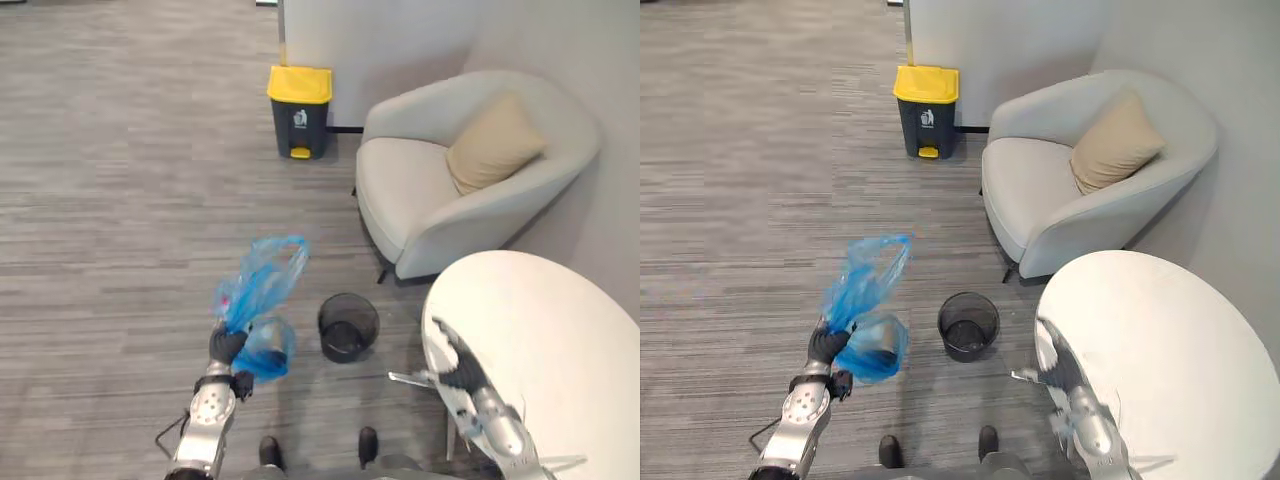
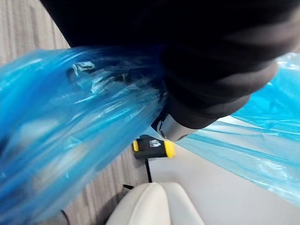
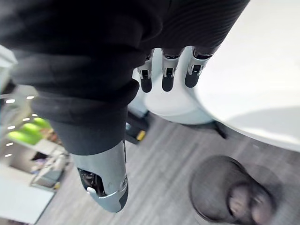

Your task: Gather rubbish on tea table into small bin, then transfer packed bag to large trash can.

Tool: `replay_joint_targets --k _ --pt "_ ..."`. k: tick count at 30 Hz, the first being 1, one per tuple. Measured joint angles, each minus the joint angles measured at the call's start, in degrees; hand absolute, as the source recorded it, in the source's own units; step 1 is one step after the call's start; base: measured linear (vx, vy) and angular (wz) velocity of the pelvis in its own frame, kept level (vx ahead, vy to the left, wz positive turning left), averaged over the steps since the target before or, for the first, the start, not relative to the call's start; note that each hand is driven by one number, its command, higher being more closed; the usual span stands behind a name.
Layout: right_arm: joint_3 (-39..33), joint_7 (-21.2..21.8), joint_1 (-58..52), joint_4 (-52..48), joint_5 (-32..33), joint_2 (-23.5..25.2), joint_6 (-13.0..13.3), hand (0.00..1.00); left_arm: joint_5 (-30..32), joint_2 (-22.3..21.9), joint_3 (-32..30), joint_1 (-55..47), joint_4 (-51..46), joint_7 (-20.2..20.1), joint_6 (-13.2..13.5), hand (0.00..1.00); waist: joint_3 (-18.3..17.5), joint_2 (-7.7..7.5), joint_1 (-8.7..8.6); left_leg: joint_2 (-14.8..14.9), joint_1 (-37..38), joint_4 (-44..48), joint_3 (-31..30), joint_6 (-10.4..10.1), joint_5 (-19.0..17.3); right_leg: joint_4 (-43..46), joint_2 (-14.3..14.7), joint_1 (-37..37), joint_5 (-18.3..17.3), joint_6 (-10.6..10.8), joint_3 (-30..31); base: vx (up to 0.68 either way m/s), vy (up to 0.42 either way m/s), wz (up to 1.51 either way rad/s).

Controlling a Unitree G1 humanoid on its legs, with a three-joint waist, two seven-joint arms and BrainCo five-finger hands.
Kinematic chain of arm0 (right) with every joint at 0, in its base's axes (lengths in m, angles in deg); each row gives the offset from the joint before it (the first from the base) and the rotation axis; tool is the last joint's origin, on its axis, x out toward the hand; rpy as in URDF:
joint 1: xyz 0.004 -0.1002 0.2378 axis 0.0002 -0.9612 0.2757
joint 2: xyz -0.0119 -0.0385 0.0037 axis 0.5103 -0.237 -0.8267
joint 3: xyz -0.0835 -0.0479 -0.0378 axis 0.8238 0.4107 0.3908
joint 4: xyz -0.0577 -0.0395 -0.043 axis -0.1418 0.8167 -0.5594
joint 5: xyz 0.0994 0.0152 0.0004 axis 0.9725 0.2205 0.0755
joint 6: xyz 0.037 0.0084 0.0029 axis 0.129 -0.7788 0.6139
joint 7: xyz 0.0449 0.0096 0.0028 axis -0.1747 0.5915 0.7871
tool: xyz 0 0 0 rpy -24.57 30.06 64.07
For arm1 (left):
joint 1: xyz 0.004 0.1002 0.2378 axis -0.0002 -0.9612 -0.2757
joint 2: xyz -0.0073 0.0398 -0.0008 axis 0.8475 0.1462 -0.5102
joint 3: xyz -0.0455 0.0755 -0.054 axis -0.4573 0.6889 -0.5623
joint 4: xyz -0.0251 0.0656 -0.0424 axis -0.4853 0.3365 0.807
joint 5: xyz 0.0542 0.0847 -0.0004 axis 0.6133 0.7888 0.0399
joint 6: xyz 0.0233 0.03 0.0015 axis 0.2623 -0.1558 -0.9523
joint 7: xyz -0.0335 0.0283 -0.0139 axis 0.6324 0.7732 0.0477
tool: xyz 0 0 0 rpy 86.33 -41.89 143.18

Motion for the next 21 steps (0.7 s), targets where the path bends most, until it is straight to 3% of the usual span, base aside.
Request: replay_joint_targets --k 2,7,10,14,15,17,20,21 --pt "-1.5 0.3 -0.6 5.4 0.4 1.6 -0.6 0.00 0.0 -0.1 -1.4 -2.6 3.3 -1.3 0.0 1.00 -0.2 1.03 -0.04 -0.2 0.0 0.0 -0.4 0.0 0.0 0.1 -0.2 0.2 -0.3 0.1 -0.3 0.02 0.003 0.09" --pt "-4.3 -0.1 -0.9 11.8 2.3 4.4 -0.7 0.00 0.2 -0.1 -4.3 -6.0 7.6 -3.5 -0.2 1.00 0.1 1.33 0.00 -0.4 -1.3 1.0 -2.9 -0.2 -0.4 2.7 -0.9 0.2 -3.0 0.2 -3.7 -0.01 -0.003 0.35" --pt "-4.2 -1.0 -0.9 11.6 3.2 5.4 -0.7 0.00 0.2 -0.2 -5.5 -8.1 7.6 -3.7 -0.2 1.00 0.9 1.41 0.45 -0.7 -5.8 6.7 -5.1 0.6 -3.2 6.5 -2.1 -1.0 -5.4 0.3 -6.6 -0.05 0.015 0.53" --pt "-4.8 -2.2 -1.3 7.9 4.9 5.6 -0.7 0.00 0.2 -0.3 -5.7 -8.3 5.8 -3.8 -0.3 1.00 2.4 1.98 1.18 2.1 -11.9 15.8 1.5 1.8 -6.0 8.2 -4.0 -2.1 -7.5 1.0 -11.5 -0.01 0.037 0.72" --pt "-5.4 -3.2 -0.9 6.9 5.1 5.7 -0.7 0.00 0.2 -0.3 -5.7 -7.9 4.3 -3.9 -0.2 1.00 3.1 3.23 2.02 4.0 -14.1 20.1 4.3 2.2 -8.4 9.1 -3.8 -1.9 -8.1 1.3 -12.8 0.04 0.081 0.51" --pt "-5.4 -3.8 0.1 5.4 5.1 5.7 -1.1 0.00 0.2 -0.4 -6.2 -8.0 3.7 -3.7 -0.2 1.00 4.0 2.55 3.62 3.7 -15.2 23.5 4.4 2.3 -11.2 10.2 -4.6 -1.6 -9.2 2.4 -12.8 0.10 0.107 0.25" --pt "-5.6 -4.4 1.7 4.9 5.1 6.0 -1.7 0.00 0.2 -0.3 -6.0 -7.9 3.7 -3.5 -0.2 1.00 4.7 1.45 3.40 3.8 -17.5 28.8 5.2 3.0 -15.0 12.1 -5.9 -1.9 -11.6 3.4 -12.5 0.13 0.145 0.14" --pt "-6.5 -4.8 1.9 4.9 5.1 6.7 -1.9 0.00 0.2 -0.3 -5.9 -7.7 3.6 -3.6 -0.2 1.00 5.2 0.81 3.38 3.8 -17.9 32.4 5.6 3.4 -18.0 15.2 -7.5 -2.0 -13.6 4.1 -12.5 0.17 0.203 0.15"
